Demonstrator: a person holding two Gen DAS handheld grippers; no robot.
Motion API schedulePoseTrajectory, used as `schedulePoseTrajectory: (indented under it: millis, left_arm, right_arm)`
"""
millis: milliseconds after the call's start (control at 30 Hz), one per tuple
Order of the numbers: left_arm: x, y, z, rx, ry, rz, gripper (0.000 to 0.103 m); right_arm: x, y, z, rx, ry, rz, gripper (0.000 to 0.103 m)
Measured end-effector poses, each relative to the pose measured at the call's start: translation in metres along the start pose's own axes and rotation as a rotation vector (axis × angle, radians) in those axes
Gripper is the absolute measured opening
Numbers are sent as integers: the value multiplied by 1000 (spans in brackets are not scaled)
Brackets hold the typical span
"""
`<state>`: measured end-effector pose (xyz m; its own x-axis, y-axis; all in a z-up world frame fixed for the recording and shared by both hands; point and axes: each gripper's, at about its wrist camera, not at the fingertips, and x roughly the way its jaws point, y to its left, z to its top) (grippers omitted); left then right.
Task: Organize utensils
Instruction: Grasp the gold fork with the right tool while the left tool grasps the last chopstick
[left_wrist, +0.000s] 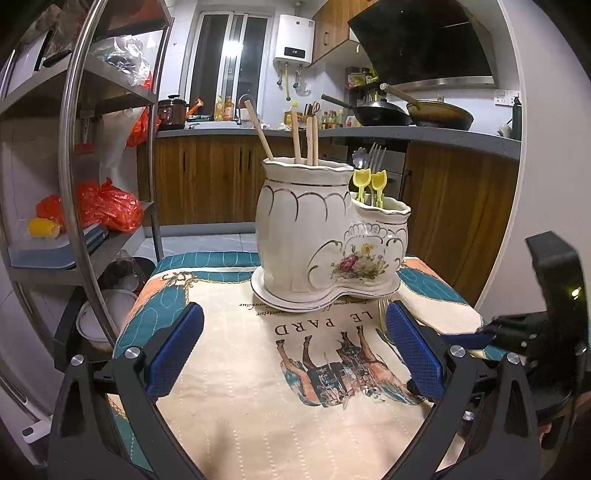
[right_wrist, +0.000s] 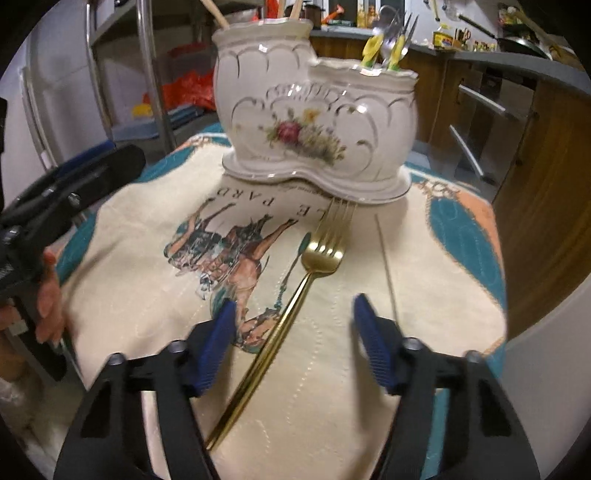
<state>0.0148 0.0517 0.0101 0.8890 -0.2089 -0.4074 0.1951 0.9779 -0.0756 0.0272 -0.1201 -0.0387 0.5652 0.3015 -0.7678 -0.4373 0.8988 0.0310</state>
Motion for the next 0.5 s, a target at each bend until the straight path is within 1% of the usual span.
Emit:
schedulePoseTrajectory:
  millis: [33, 100, 133, 200, 300, 400, 500]
  left_arm:
    - [-1, 1, 0, -2, -1, -1, 97]
    - [-2, 3, 0, -7, -5, -2, 97]
    - [-3, 4, 0, -10, -7, -2, 97]
    - [-4, 5, 0, -9, -8, -1, 97]
    - [-3, 4, -1, -3, -8, 8, 97]
    - [-3, 3, -1, 4, -11, 13, 97]
    - [0, -1, -2, 23, -9, 25, 97]
  right_arm:
    - [1, 0, 1, 3, -3, 3, 50]
    - [1, -1, 2, 21, 0, 19, 39]
    - [0, -1, 2, 23, -1, 17, 35]
    - [-1, -3, 1, 30, -7, 18, 23]
    - [-1, -10, 0, 71, -10, 44, 16]
    - [-3, -16, -2, 86, -17, 59, 12]
    - [-5, -20, -5, 100, -19, 96, 7]
